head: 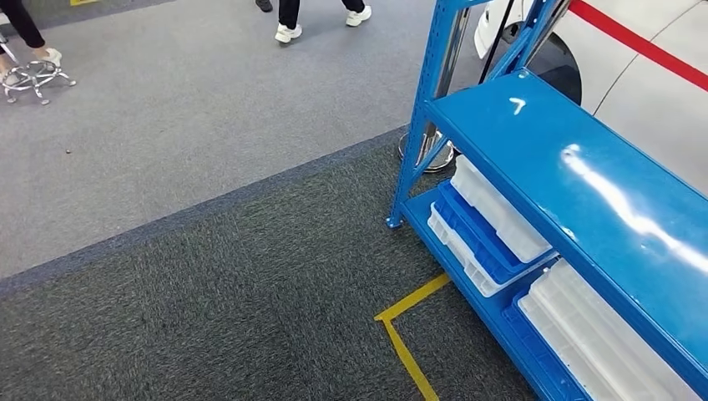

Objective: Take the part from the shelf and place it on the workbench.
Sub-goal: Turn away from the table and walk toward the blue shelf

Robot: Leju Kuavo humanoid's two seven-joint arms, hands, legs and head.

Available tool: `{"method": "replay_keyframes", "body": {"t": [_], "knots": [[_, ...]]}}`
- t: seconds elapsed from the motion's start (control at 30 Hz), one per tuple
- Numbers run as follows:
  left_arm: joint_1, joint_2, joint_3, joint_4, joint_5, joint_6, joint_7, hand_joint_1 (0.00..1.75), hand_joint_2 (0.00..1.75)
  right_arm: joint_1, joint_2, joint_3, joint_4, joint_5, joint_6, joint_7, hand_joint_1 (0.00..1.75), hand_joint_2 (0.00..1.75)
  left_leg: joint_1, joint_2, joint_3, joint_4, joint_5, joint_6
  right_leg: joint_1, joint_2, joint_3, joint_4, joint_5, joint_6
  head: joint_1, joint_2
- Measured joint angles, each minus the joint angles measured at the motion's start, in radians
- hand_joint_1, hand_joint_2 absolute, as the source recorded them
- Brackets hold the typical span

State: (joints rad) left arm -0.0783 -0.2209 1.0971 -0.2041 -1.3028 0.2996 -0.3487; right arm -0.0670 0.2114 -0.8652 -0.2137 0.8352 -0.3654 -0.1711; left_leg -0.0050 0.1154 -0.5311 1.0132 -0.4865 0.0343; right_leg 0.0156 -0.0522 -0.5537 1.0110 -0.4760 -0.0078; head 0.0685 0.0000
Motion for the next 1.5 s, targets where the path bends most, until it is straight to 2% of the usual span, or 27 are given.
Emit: {"method": "replay_keyframes", "body": {"t": [0.03, 0.1, 0.17, 0.23, 0.27, 0.33, 0.37, 0.43, 0.47, 0.53, 0.6, 0.67, 0.73, 0.77, 0.8, 0.9, 0.97, 1.03, 1.07, 1.13, 1.2, 1.27, 1.3, 1.33, 1.4, 1.47, 1.5], "knots": [[-0.001, 0.000, 0.000, 0.000, 0.000, 0.000, 0.000, 0.00, 0.00, 0.001, -0.001, 0.000, 0.000, 0.001, -0.001, 0.004, 0.00, 0.00, 0.001, -0.005, 0.002, 0.002, -0.003, -0.006, -0.004, 0.010, 0.003, -0.006, 0.004, -0.004, 0.000, 0.000], [-0.002, 0.000, 0.000, 0.000, 0.000, 0.000, 0.000, 0.00, 0.00, 0.003, -0.002, 0.000, 0.000, 0.003, -0.006, 0.014, 0.00, 0.00, 0.003, -0.049, -0.010, 0.042, -0.034, -0.017, -0.014, 0.030, 0.008, -0.019, 0.014, -0.012, -0.001, 0.000], [0.002, 0.000, 0.000, 0.000, 0.000, 0.000, 0.000, 0.00, 0.00, 0.001, -0.002, 0.000, 0.000, 0.003, -0.012, 0.022, 0.00, 0.00, 0.009, -0.097, -0.061, 0.156, -0.098, -0.025, -0.019, 0.050, 0.009, -0.022, 0.019, -0.017, -0.002, 0.000], [0.007, 0.001, 0.000, 0.000, 0.000, -0.001, 0.001, 0.00, 0.00, 0.001, -0.002, 0.000, 0.000, 0.003, -0.013, 0.029, 0.00, 0.00, 0.013, -0.105, -0.113, 0.264, -0.136, -0.031, -0.020, 0.075, 0.007, -0.018, 0.019, -0.017, -0.002, 0.000], [0.008, 0.001, 0.001, 0.000, 0.000, -0.001, 0.002, 0.00, 0.00, 0.001, -0.002, 0.000, 0.000, 0.003, -0.014, 0.033, 0.00, 0.00, 0.015, -0.106, -0.119, 0.272, -0.125, -0.033, -0.020, 0.090, 0.007, -0.015, 0.019, -0.016, -0.002, 0.000], [0.008, 0.001, 0.001, 0.000, 0.000, -0.001, 0.002, 0.00, 0.00, 0.002, -0.002, -0.001, 0.000, 0.003, -0.014, 0.037, 0.00, 0.00, 0.019, -0.118, -0.082, 0.181, -0.055, -0.034, -0.022, 0.117, 0.006, -0.007, 0.015, -0.011, -0.002, 0.000], [0.008, 0.001, 0.001, 0.000, 0.000, -0.002, 0.002, 0.00, 0.00, 0.002, -0.002, -0.001, 0.000, 0.003, -0.013, 0.038, 0.00, 0.00, 0.022, -0.144, -0.054, 0.115, -0.024, -0.033, -0.023, 0.130, 0.004, -0.001, 0.012, -0.007, -0.002, 0.000], [0.009, 0.001, 0.001, 0.000, 0.000, -0.003, 0.002, 0.00, 0.00, 0.000, -0.002, -0.001, 0.000, 0.003, -0.012, 0.039, 0.00, 0.00, 0.025, -0.188, -0.020, 0.031, 0.004, -0.031, -0.024, 0.151, -0.007, 0.012, 0.008, 0.005, -0.002, 0.000], [0.009, 0.001, 0.001, 0.000, 0.000, -0.004, 0.002, 0.00, 0.00, 0.000, -0.002, -0.001, 0.000, 0.004, -0.011, 0.038, 0.00, 0.00, 0.024, -0.198, -0.018, 0.022, 0.001, -0.028, -0.025, 0.162, -0.013, 0.015, 0.008, 0.012, -0.002, 0.000], [0.007, 0.001, 0.001, 0.000, -0.003, -0.004, 0.002, 0.00, 0.00, 0.002, -0.002, -0.001, 0.000, 0.005, -0.009, 0.036, 0.00, 0.00, 0.022, -0.178, -0.017, 0.017, 0.005, -0.018, -0.028, 0.177, -0.021, 0.015, 0.011, 0.025, -0.002, 0.000], [0.006, 0.001, 0.000, 0.000, -0.006, -0.005, 0.001, 0.00, 0.00, 0.003, -0.003, -0.001, 0.000, 0.007, -0.008, 0.034, 0.00, 0.00, 0.024, -0.154, -0.014, 0.008, 0.011, -0.002, -0.028, 0.141, -0.036, 0.043, -0.008, 0.034, 0.000, 0.000], [0.006, 0.000, 0.000, 0.000, -0.008, -0.005, 0.000, 0.00, 0.00, 0.001, -0.003, -0.001, 0.000, 0.007, -0.005, 0.031, 0.00, 0.00, 0.024, -0.126, -0.013, 0.003, 0.012, 0.009, -0.027, 0.084, -0.085, 0.144, -0.064, 0.041, 0.001, 0.000], [0.009, 0.001, 0.000, 0.000, -0.008, -0.006, -0.001, 0.00, 0.00, -0.001, -0.003, -0.001, 0.000, 0.007, -0.002, 0.028, 0.00, 0.00, 0.021, -0.096, -0.013, 0.003, 0.010, 0.011, -0.030, 0.064, -0.146, 0.264, -0.111, 0.048, 0.002, 0.000], [0.010, 0.001, 0.000, 0.000, -0.008, -0.006, 0.000, 0.00, 0.00, 0.000, -0.003, -0.001, 0.000, 0.008, 0.000, 0.028, 0.00, 0.00, 0.021, -0.082, -0.012, 0.003, 0.008, 0.011, -0.031, 0.060, -0.157, 0.286, -0.110, 0.050, 0.002, 0.000], [0.010, 0.001, 0.000, 0.000, -0.008, -0.006, 0.000, 0.00, 0.00, 0.001, -0.003, -0.001, 0.000, 0.008, 0.001, 0.027, 0.00, 0.00, 0.021, -0.069, -0.010, 0.004, 0.006, 0.010, -0.032, 0.056, -0.148, 0.270, -0.091, 0.050, 0.002, 0.000], [0.008, 0.000, 0.000, 0.000, -0.007, -0.006, 0.000, 0.00, 0.00, 0.003, -0.003, -0.001, 0.000, 0.009, 0.002, 0.027, 0.00, 0.00, 0.018, -0.039, 0.001, 0.004, -0.002, 0.001, -0.026, 0.014, -0.045, 0.074, -0.002, 0.038, 0.002, 0.000], [0.007, 0.000, 0.000, 0.000, -0.007, -0.006, 0.000, 0.00, 0.00, 0.000, -0.003, 0.000, 0.000, 0.011, 0.002, 0.027, 0.00, 0.00, 0.016, -0.022, 0.008, 0.003, -0.008, -0.010, -0.017, -0.006, -0.014, 0.010, 0.011, 0.026, 0.001, 0.000], [0.004, 0.000, 0.000, 0.000, -0.010, -0.009, 0.001, 0.00, 0.00, 0.001, -0.003, 0.000, 0.000, 0.015, 0.001, 0.028, 0.00, 0.00, 0.015, -0.007, 0.016, -0.002, -0.010, -0.022, -0.015, 0.010, -0.014, 0.007, 0.011, 0.017, 0.001, 0.000], [0.002, 0.000, -0.001, 0.000, -0.014, -0.013, 0.001, 0.00, 0.00, 0.002, -0.002, 0.000, 0.000, 0.018, 0.001, 0.029, 0.00, 0.00, 0.015, -0.011, 0.019, 0.001, -0.015, -0.028, -0.017, 0.020, -0.011, 0.001, 0.014, 0.011, 0.001, 0.000], [0.002, 0.000, -0.003, 0.000, -0.022, -0.019, 0.001, 0.00, 0.00, 0.002, -0.002, 0.002, 0.000, 0.025, -0.001, 0.031, 0.00, 0.00, 0.017, -0.049, 0.003, 0.049, -0.051, -0.037, -0.025, 0.039, -0.004, -0.009, 0.020, 0.000, 0.000, 0.000], [0.004, 0.000, -0.004, 0.000, -0.024, -0.021, 0.001, 0.00, 0.00, 0.001, 0.000, 0.005, 0.000, 0.027, -0.003, 0.033, 0.00, 0.00, 0.019, -0.094, -0.055, 0.171, -0.114, -0.041, -0.027, 0.059, -0.003, -0.011, 0.023, -0.006, -0.002, 0.000], [0.007, 0.000, -0.004, 0.000, -0.022, -0.021, 0.001, 0.00, 0.00, 0.000, 0.003, 0.007, 0.001, 0.030, -0.003, 0.034, 0.00, 0.00, 0.019, -0.105, -0.109, 0.270, -0.140, -0.044, -0.026, 0.083, -0.004, -0.008, 0.022, -0.008, -0.003, 0.000], [0.008, 0.000, -0.004, 0.000, -0.021, -0.021, 0.001, 0.00, 0.00, 0.000, 0.003, 0.008, 0.001, 0.032, -0.003, 0.034, 0.00, 0.00, 0.020, -0.106, -0.114, 0.270, -0.122, -0.044, -0.026, 0.097, -0.004, -0.006, 0.021, -0.008, -0.003, 0.000], [0.009, 0.000, -0.004, 0.000, -0.021, -0.022, 0.001, 0.00, 0.00, 0.001, 0.004, 0.008, 0.001, 0.036, -0.002, 0.034, 0.00, 0.00, 0.020, -0.109, -0.101, 0.229, -0.087, -0.043, -0.027, 0.111, -0.004, -0.002, 0.020, -0.007, -0.003, 0.000], [0.009, 0.000, -0.004, 0.000, -0.020, -0.022, 0.001, 0.00, 0.00, 0.000, 0.006, 0.011, 0.002, 0.044, 0.002, 0.034, 0.00, 0.00, 0.023, -0.147, -0.050, 0.097, -0.016, -0.038, -0.026, 0.136, -0.007, 0.009, 0.014, 0.000, -0.003, 0.000], [0.008, 0.000, -0.003, 0.000, -0.019, -0.022, 0.001, 0.00, 0.00, -0.002, 0.007, 0.015, 0.002, 0.048, 0.004, 0.034, 0.00, 0.00, 0.024, -0.184, -0.022, 0.024, 0.005, -0.034, -0.026, 0.156, -0.015, 0.019, 0.010, 0.011, -0.003, 0.000], [0.007, 0.000, -0.003, 0.000, -0.019, -0.023, 0.000, 0.00, 0.00, -0.001, 0.007, 0.017, 0.002, 0.050, 0.004, 0.034, 0.00, 0.00, 0.022, -0.188, -0.020, 0.020, 0.001, -0.031, -0.027, 0.165, -0.019, 0.020, 0.011, 0.018, -0.003, 0.000]]}}
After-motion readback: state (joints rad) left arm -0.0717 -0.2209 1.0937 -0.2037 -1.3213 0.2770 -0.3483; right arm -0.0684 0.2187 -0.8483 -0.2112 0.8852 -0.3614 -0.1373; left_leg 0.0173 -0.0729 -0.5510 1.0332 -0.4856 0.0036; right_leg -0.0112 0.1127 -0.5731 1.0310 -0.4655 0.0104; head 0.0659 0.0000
